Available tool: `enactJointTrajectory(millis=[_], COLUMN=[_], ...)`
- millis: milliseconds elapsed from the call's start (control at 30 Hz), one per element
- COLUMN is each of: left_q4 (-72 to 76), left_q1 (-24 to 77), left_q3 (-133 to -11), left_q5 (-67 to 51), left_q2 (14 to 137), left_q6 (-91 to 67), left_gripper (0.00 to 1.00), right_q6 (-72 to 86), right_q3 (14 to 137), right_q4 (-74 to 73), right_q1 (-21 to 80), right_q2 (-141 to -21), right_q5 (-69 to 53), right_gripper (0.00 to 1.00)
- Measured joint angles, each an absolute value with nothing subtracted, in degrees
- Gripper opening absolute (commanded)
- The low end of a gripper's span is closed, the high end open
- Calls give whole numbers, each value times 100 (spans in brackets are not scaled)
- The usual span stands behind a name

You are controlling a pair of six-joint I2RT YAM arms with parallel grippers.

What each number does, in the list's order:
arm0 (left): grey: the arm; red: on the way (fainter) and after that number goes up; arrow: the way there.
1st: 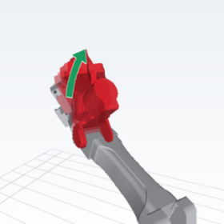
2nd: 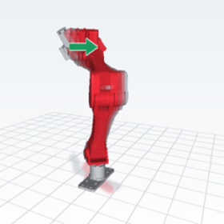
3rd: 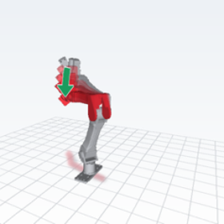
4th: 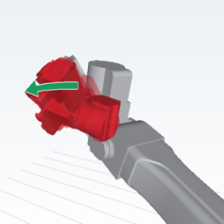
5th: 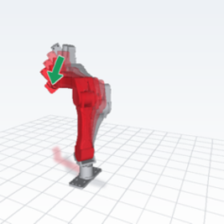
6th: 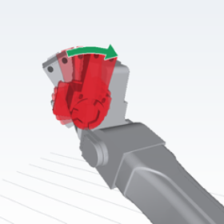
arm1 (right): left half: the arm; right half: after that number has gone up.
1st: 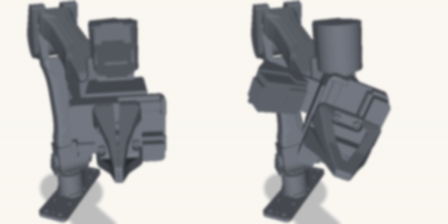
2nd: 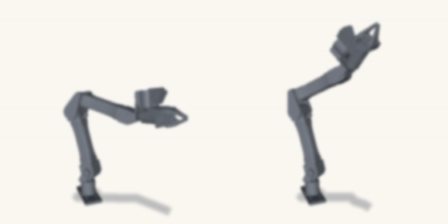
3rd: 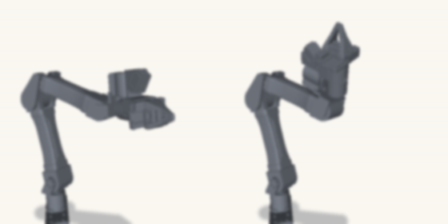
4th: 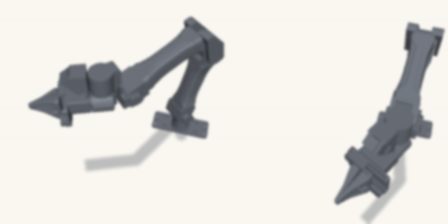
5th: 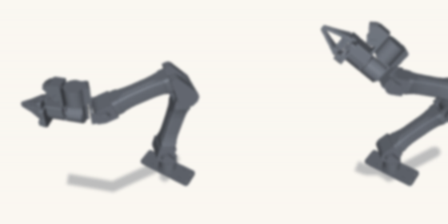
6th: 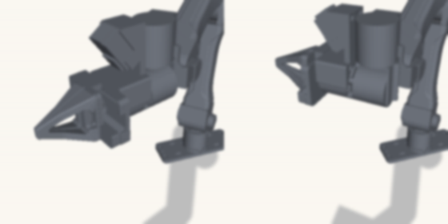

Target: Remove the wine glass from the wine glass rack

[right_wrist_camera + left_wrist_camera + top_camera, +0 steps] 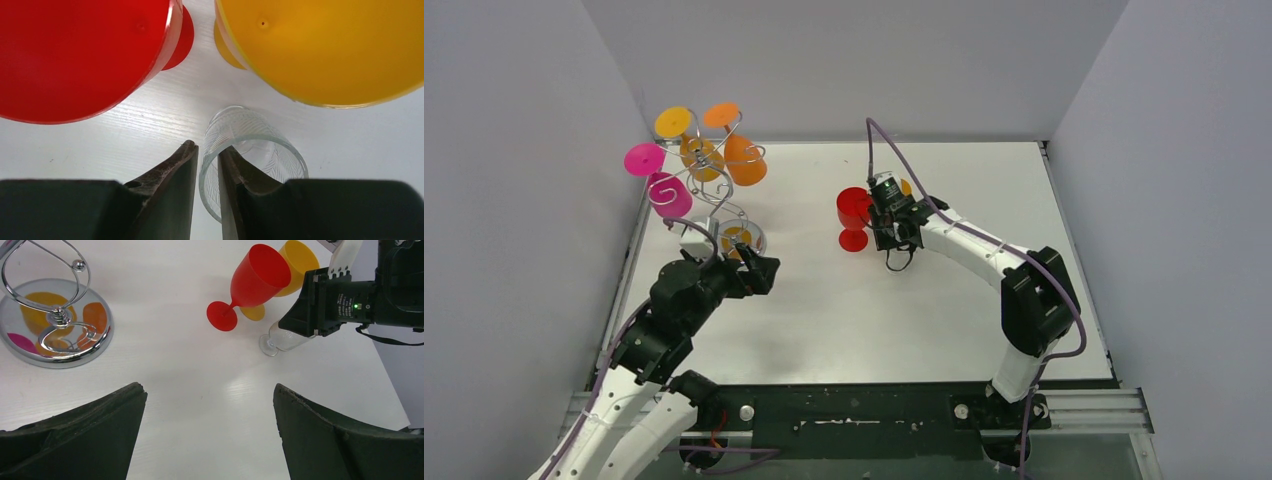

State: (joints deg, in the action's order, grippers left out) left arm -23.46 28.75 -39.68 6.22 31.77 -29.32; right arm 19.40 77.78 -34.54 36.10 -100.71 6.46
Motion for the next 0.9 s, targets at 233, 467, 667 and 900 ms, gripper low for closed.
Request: enactJointTrajectory(millis=[233,467,667,900], left_q4=[-2429,-2504,-2519,-2512], left_q1=[2875,2875,2875,2875], left_q3=[-3953,-3573,-3529,-3529], left_q5=[891,1205,1321,1363], left_q2=[3232,3251,3267,3065], left_q6=[-3028,-3286,-3409,-3454], left_gripper=[97,97,97,97], right_q6=[1925,1997,2062,2248], right_q3=[7819,7878,7894,7894], right_q4=[-3546,-3586,-3321,-2714], right_q1=[3610,3610,3610,3610], right_q2=[-9924,-9325,-8879,-8689], right_q5=[589,338,-301,-1076], right_gripper=[29,39,49,51])
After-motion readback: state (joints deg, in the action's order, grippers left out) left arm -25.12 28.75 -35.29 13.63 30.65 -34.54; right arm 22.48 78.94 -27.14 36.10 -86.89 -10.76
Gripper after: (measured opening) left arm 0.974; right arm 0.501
